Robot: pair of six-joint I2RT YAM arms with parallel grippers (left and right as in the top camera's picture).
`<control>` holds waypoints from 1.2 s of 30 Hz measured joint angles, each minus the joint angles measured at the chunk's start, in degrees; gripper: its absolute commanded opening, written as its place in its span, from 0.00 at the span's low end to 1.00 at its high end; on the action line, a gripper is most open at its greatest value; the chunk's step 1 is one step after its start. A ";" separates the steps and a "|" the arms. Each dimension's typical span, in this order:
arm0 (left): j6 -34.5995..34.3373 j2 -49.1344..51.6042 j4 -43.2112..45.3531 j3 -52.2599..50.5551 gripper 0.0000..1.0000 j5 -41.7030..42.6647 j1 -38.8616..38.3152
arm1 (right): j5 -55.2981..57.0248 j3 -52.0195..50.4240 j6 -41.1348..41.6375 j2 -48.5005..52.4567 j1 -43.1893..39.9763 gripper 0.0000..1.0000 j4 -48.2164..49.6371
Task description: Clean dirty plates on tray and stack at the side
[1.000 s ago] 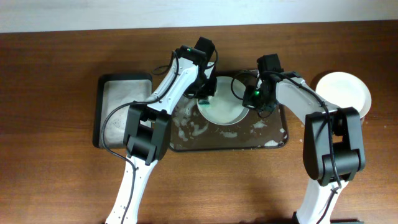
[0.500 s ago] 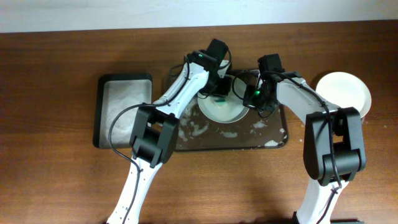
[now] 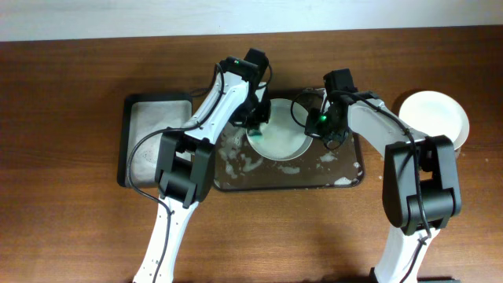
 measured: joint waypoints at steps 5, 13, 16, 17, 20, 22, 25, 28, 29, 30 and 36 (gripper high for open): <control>6.32 0.31 -7.54 -0.66 0.00 10.97 -1.97 | -0.09 0.00 -0.09 0.00 0.00 0.04 -0.02; 10.16 1.51 -17.14 5.25 0.00 16.98 0.39 | -2.91 0.00 -0.42 0.00 -0.55 0.04 -1.27; 10.60 2.34 -20.85 18.45 0.01 17.44 4.35 | -5.03 0.13 -2.16 -0.48 -2.58 0.04 -3.56; 10.75 2.34 -21.64 23.41 0.01 17.42 5.46 | -5.29 0.37 -3.26 -1.25 -3.45 0.04 -4.85; 10.71 2.16 -22.49 36.28 0.00 17.68 7.85 | -4.39 2.25 -6.62 -8.24 -6.45 0.04 -8.98; 10.01 2.10 -22.51 38.60 0.00 17.59 8.33 | -1.66 3.08 -7.74 -12.28 -7.21 0.04 -10.49; 9.05 2.10 -22.64 40.00 0.00 16.70 8.92 | 6.84 3.30 -9.11 -22.40 -7.63 0.04 -13.68; 8.50 2.12 -22.71 40.00 0.00 14.19 9.18 | 17.38 4.13 -10.54 -30.53 -6.64 0.04 -14.23; 8.35 2.12 -22.71 40.00 0.01 12.94 9.22 | 22.32 4.22 -10.93 -32.63 -5.57 0.04 -14.45; 8.33 2.12 -22.71 40.00 0.01 11.85 9.20 | 27.45 4.26 -11.28 -34.38 -3.78 0.04 -14.60; 8.13 2.12 -22.71 40.00 0.01 9.31 9.20 | 56.74 4.07 -7.15 -34.88 9.29 0.04 -17.11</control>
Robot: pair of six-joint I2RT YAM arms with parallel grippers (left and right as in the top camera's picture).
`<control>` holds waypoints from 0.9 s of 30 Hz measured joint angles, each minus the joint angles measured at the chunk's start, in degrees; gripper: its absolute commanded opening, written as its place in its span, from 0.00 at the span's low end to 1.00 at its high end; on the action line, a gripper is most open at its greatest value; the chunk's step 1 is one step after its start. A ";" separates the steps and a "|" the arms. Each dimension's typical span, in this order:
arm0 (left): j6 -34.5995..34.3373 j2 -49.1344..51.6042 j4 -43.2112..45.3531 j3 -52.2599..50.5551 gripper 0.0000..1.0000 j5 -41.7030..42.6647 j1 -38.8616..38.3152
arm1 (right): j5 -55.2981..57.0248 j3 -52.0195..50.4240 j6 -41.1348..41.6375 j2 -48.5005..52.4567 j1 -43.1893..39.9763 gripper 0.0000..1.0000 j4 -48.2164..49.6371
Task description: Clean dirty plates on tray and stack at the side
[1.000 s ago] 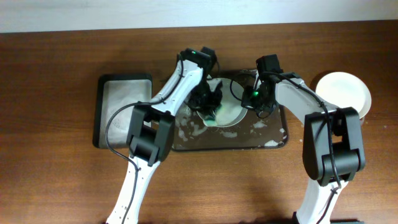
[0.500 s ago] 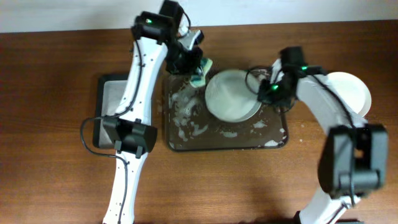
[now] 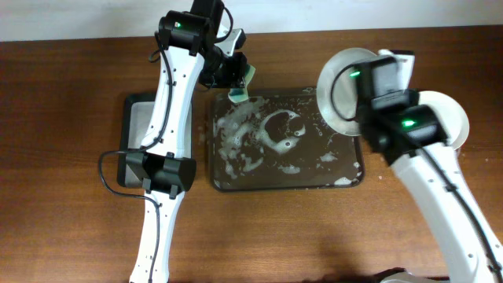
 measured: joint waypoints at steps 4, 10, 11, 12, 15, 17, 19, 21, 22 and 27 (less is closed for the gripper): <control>0.00 0.00 0.00 0.00 0.01 -0.39 0.00 | 16.20 -2.40 5.84 1.64 7.78 0.04 -0.04; 0.00 0.22 0.00 0.00 0.01 -0.96 0.00 | 25.07 -8.94 12.33 5.40 11.67 0.04 0.42; 0.00 0.33 0.02 0.00 0.01 -1.09 0.00 | 25.35 -9.64 12.83 5.97 11.67 0.04 0.42; -0.04 0.48 0.00 0.00 0.01 -1.20 0.00 | 25.88 -10.51 13.25 6.86 11.67 0.04 0.37; -0.52 1.42 0.07 0.00 0.00 -1.29 0.00 | 26.45 -11.21 13.77 8.79 11.67 0.04 1.29; -0.68 1.70 0.07 0.00 0.01 -1.27 0.00 | 26.60 -11.21 14.12 8.87 11.67 0.04 2.01; -0.68 2.05 0.07 -0.02 0.01 -1.29 0.00 | 26.88 -11.21 14.38 8.87 11.67 0.04 2.34; -0.68 2.08 0.07 -0.04 0.00 -1.29 0.00 | 26.86 -11.23 14.45 8.87 11.67 0.04 2.34; -0.70 2.08 0.07 -0.04 0.01 -1.29 0.00 | 26.82 -11.23 14.53 8.87 11.67 0.04 2.34; -0.87 2.08 0.07 -0.07 0.00 -1.29 0.00 | 26.60 -11.23 14.53 8.87 11.67 0.04 2.34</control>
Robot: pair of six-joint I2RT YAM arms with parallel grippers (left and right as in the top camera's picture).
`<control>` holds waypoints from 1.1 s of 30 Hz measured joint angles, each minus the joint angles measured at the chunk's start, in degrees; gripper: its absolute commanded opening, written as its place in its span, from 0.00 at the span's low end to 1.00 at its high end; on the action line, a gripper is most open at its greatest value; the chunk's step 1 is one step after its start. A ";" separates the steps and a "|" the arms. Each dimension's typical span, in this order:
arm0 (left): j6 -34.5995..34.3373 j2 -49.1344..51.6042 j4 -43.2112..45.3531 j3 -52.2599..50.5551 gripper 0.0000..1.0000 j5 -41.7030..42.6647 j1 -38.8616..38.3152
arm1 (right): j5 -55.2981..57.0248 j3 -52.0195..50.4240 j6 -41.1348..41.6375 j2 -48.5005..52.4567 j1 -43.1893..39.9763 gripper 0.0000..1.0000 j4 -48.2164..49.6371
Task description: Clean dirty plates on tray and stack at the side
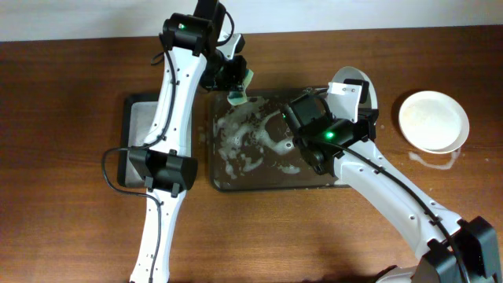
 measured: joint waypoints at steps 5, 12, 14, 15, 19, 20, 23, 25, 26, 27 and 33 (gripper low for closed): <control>0.00 0.00 0.00 0.00 0.01 0.00 0.00 | 0.52 0.00 -1.68 0.00 0.00 0.04 0.22; -0.02 0.00 0.83 0.00 0.00 -0.02 0.00 | 11.50 -0.02 -18.71 0.02 0.39 0.04 8.52; -0.02 0.00 0.85 0.00 0.01 -0.07 0.00 | 13.09 -0.02 -23.10 0.02 1.16 0.04 10.45; 0.00 0.00 0.87 0.00 0.00 -0.13 0.00 | 13.11 -0.02 -24.79 0.02 1.75 0.04 10.99; 0.00 0.00 0.87 0.00 0.00 -0.17 0.00 | 13.16 -0.02 -29.75 0.04 3.19 0.04 14.03; 0.00 0.00 0.87 0.00 0.00 -0.17 0.00 | 13.14 -0.02 -30.64 0.04 3.23 0.04 14.82; -0.02 0.00 0.90 0.00 0.00 -0.17 0.00 | 13.31 -0.02 -34.29 0.04 3.23 0.04 17.22; 0.00 0.00 0.85 0.00 0.00 -0.17 0.00 | 13.31 -0.02 -35.67 0.04 3.23 0.04 17.77; 0.00 0.00 0.85 0.00 0.01 -0.17 0.00 | 13.31 -0.02 -36.02 0.04 3.23 0.04 17.84; -0.02 0.00 0.85 0.00 0.01 -0.17 0.00 | 13.31 -0.02 -36.24 0.04 3.23 0.04 17.84; 0.00 0.00 0.85 0.00 0.00 -0.17 0.00 | 13.31 -0.02 -37.05 0.04 3.23 0.04 17.86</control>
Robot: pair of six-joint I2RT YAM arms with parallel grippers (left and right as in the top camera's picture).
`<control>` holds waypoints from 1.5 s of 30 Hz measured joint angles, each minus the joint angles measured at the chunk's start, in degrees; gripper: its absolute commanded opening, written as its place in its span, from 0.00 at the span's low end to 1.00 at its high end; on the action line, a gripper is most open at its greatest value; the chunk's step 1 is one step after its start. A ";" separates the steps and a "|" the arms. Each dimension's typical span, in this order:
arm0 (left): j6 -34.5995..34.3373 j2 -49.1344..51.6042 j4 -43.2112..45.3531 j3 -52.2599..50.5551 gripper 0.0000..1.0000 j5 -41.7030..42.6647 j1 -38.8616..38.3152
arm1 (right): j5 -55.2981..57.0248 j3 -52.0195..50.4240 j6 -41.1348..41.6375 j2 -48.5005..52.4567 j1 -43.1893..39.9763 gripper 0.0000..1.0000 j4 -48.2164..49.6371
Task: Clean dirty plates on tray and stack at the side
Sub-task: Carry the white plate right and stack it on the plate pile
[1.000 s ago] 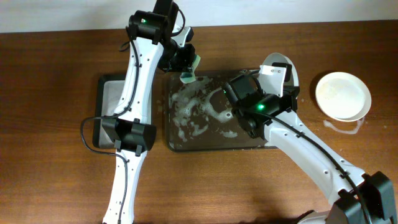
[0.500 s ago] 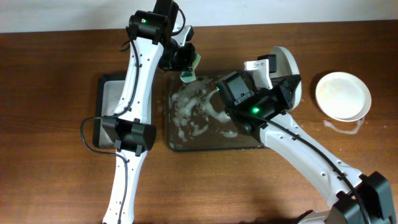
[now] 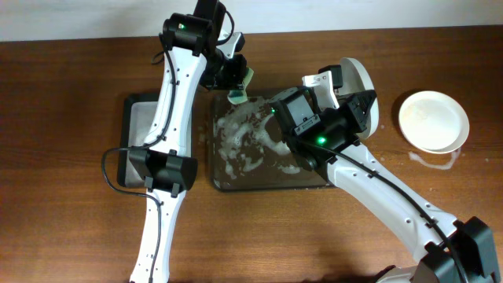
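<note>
My right gripper [image 3: 350, 93] is raised over the right part of the foamy dark tray [image 3: 236, 182]. It is shut on a white plate [image 3: 358, 75], which is tilted nearly on edge. The right arm hides much of the tray's right half. At the tray's far left corner my left gripper [image 3: 234, 79] is shut on a green-and-white sponge [image 3: 240, 88]. A second white plate [image 3: 434, 120] lies flat on the table at the right, apart from both grippers.
A grey tray [image 3: 141, 118] with a dark rim lies left of the foamy tray, partly under the left arm. A small wet patch [image 3: 428, 159] marks the table in front of the right-hand plate. The wall edge runs along the back.
My right arm has shifted a little over the tray, and the plate it holds now stands more on edge. The left gripper and sponge have not moved.
First both grippers were at a plate in the foamy tray, the left with the sponge on it. Then the left held the sponge at the tray's far edge and the right held the plate up near the right-hand plate. Since then the plate has hung over the tray's right side.
</note>
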 measured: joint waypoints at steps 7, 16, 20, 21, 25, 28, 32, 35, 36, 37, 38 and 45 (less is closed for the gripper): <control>0.00 0.00 -0.04 0.00 0.00 0.00 0.00 | 0.00 0.00 -0.26 0.00 0.00 0.04 0.02; 0.00 0.00 -0.07 0.00 0.01 0.00 0.00 | 0.00 0.00 -0.28 0.00 0.00 0.04 0.02; -0.02 0.00 -0.07 0.00 0.00 0.00 0.00 | 0.00 0.00 -0.28 0.00 0.00 0.04 0.02; 0.00 0.00 -0.04 0.00 0.01 0.00 0.00 | -0.07 0.00 -0.28 0.00 0.00 0.04 0.02; 0.00 0.00 -0.07 0.00 0.01 0.00 0.00 | -9.77 0.02 -0.13 0.00 -0.07 0.04 -1.73; -0.02 0.00 -0.09 0.00 0.00 -0.13 0.00 | -24.98 0.02 2.93 0.07 -0.90 0.04 -4.72; 0.00 0.00 -0.28 0.00 0.01 -0.22 0.00 | -38.56 0.02 10.64 0.07 -5.79 0.04 -8.74; 0.00 0.00 -0.28 0.00 0.01 -0.22 0.00 | -44.74 0.02 16.83 -1.11 -12.50 0.04 -12.61; -0.02 0.00 -0.26 0.00 0.01 -0.22 0.00 | -46.97 0.02 18.25 -1.95 -14.36 0.04 -12.70; 0.00 0.00 -0.20 0.00 0.01 -0.22 0.00 | -51.49 0.02 20.04 -3.76 -17.40 0.04 -12.26; 0.00 0.00 -0.07 0.00 0.01 -0.22 0.00 | -56.04 0.04 21.46 -6.10 -20.17 0.04 -11.96; 0.00 0.00 0.61 0.00 0.00 -0.22 0.00 | -72.00 0.81 25.64 -10.99 -30.64 0.04 -13.55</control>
